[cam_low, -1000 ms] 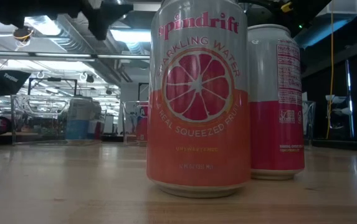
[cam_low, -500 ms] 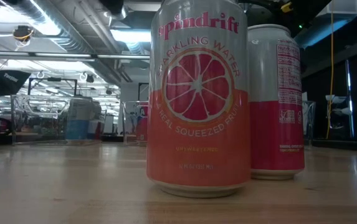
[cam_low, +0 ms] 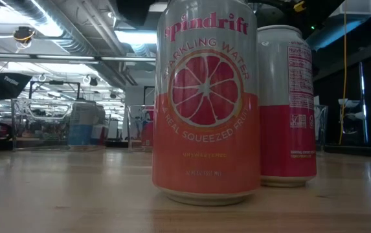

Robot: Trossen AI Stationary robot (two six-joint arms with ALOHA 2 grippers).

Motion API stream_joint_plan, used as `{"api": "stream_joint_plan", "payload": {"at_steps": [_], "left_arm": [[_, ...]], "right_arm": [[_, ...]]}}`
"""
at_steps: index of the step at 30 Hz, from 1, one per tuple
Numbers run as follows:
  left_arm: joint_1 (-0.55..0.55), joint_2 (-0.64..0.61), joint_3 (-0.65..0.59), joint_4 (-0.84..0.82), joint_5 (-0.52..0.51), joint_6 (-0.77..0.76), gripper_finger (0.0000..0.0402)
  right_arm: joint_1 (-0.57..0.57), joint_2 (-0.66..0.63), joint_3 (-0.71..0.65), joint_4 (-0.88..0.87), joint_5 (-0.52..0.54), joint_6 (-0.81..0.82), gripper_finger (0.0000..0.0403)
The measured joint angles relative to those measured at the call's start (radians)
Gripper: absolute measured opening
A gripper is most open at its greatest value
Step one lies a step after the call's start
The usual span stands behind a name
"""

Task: Sort soda cans
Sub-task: Put the orange-white soda can into the top left transparent bin

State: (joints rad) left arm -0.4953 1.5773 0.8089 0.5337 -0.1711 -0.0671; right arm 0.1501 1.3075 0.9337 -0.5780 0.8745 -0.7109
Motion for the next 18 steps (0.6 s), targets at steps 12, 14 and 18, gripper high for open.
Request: {"api": "stream_joint_plan", "payload": {"at_steps": [12,14,18], "left_arm": [[0.012,0.125,0.0,0.104,0.001,-0.026,0.0334],[0.02,0.14,0.0,0.109,0.001,-0.041,0.0334],[0.039,0.172,0.0,0.119,0.001,-0.085,0.0334]], "right_arm": [[0.0,0.0,0.0,0.001,0.001,0.0,0.038],[0.0,0.0,0.0,0.001,0.002,0.0,0.038],[0.0,0.0,0.0,0.001,0.004,0.0,0.038]]}}
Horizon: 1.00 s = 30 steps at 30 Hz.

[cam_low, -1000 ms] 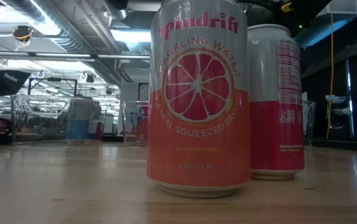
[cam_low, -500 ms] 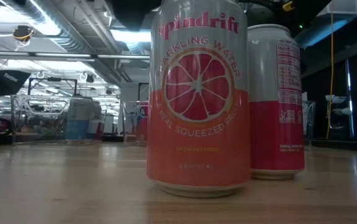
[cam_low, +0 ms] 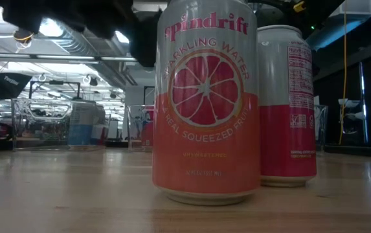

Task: Sort soda cans
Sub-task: Put the orange-white soda can into the top left transparent bin

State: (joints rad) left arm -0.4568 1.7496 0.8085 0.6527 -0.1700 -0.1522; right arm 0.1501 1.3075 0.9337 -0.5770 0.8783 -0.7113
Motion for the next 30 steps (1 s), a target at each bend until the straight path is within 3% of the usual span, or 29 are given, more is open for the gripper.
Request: {"api": "stream_joint_plan", "payload": {"at_steps": [9,30], "left_arm": [[0.001,0.055,0.008,0.063,0.036,-0.006,0.0334],[0.004,0.044,0.009,0.135,0.032,-0.024,0.0334]], "right_arm": [[0.0,0.0,0.0,0.0,0.0,0.0,0.038],[0.0,0.0,0.0,0.0,-0.001,0.0,0.038]]}}
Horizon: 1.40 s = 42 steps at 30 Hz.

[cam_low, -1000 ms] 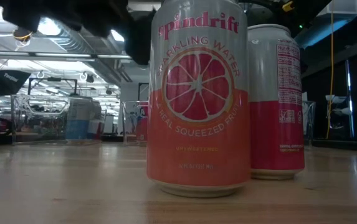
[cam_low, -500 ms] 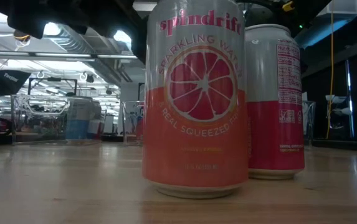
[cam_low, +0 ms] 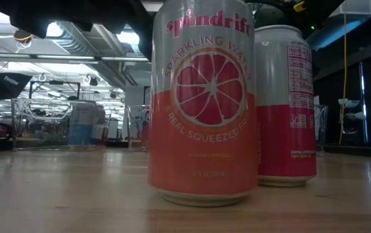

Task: Sort soda cans
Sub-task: Put the orange-white soda can into the top left transparent bin

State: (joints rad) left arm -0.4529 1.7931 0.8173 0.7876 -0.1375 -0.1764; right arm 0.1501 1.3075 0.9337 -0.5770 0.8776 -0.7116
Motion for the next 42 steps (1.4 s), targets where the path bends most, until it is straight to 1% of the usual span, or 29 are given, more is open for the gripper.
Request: {"api": "stream_joint_plan", "payload": {"at_steps": [8,14,17,19,21,23,28,32,35,40,42], "left_arm": [[-0.006,0.0,0.001,0.011,-0.004,-0.005,0.0334],[-0.006,0.0,0.03,-0.001,-0.004,-0.005,0.0334],[-0.013,0.0,0.041,-0.018,-0.007,0.025,0.0334],[-0.021,0.0,0.042,-0.02,0.009,0.047,0.0334],[-0.026,-0.001,0.042,-0.02,0.055,0.071,0.0334],[-0.034,-0.001,0.042,-0.016,0.08,0.075,0.0334],[-0.034,-0.001,0.042,-0.018,0.083,0.072,0.0334],[-0.037,-0.001,0.042,-0.019,0.082,0.003,0.0334],[-0.038,-0.001,0.043,0.002,0.053,-0.003,0.0334],[-0.041,-0.002,0.043,0.013,-0.038,-0.001,0.0334],[-0.048,-0.002,0.043,0.05,-0.122,-0.104,0.0334]], "right_arm": [[0.0,0.0,0.0,0.0,0.0,0.0,0.038],[0.0,0.0,0.0,0.0,0.0,0.0,0.038],[0.0,0.0,0.0,0.0,0.0,0.0,0.038],[0.0,0.0,0.0,0.0,0.0,0.0,0.038],[0.0,0.0,0.0,0.0,0.0,0.0,0.038],[0.0,0.0,0.0,0.0,0.0,0.0,0.038],[0.0,0.0,0.0,0.0,-0.001,0.0,0.038],[0.0,0.0,0.0,0.0,-0.002,0.0,0.038],[0.0,0.0,0.0,0.0,-0.002,0.0,0.038],[0.0,0.0,0.0,0.0,-0.002,0.0,0.038],[0.0,0.0,0.0,0.0,-0.002,0.0,0.038]]}}
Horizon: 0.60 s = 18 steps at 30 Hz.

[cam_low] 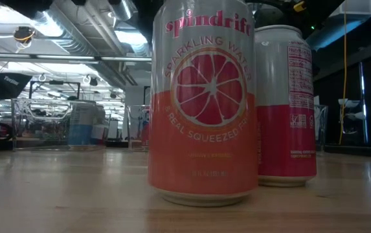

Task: Sort soda cans
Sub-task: Put the orange-white soda can into the top left transparent bin

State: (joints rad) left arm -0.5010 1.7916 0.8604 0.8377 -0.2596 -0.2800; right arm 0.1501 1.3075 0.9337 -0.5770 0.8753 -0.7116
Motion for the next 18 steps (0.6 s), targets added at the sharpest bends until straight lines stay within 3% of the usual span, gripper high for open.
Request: {"api": "stream_joint_plan", "payload": {"at_steps": [2,4,9,14,18], "left_arm": [[-0.004,0.0,0.0,0.007,-0.11,-0.072,0.0334],[-0.005,0.0,0.0,-0.017,-0.142,-0.047,0.0334],[-0.002,0.0,0.0,-0.062,-0.145,0.026,0.0334],[-0.001,0.0,0.0,-0.061,-0.143,-0.026,0.0333],[-0.007,0.0,0.0,-0.057,-0.12,0.024,0.0321]], "right_arm": [[0.0,0.0,0.0,0.0,0.0,0.0,0.038],[0.0,0.0,0.0,0.0,0.0,0.0,0.038],[0.0,0.0,0.0,0.0,-0.005,0.0,0.038],[0.0,0.0,0.0,0.0,-0.007,0.0,0.038],[0.0,0.0,0.0,0.0,-0.008,0.0,0.038]]}}
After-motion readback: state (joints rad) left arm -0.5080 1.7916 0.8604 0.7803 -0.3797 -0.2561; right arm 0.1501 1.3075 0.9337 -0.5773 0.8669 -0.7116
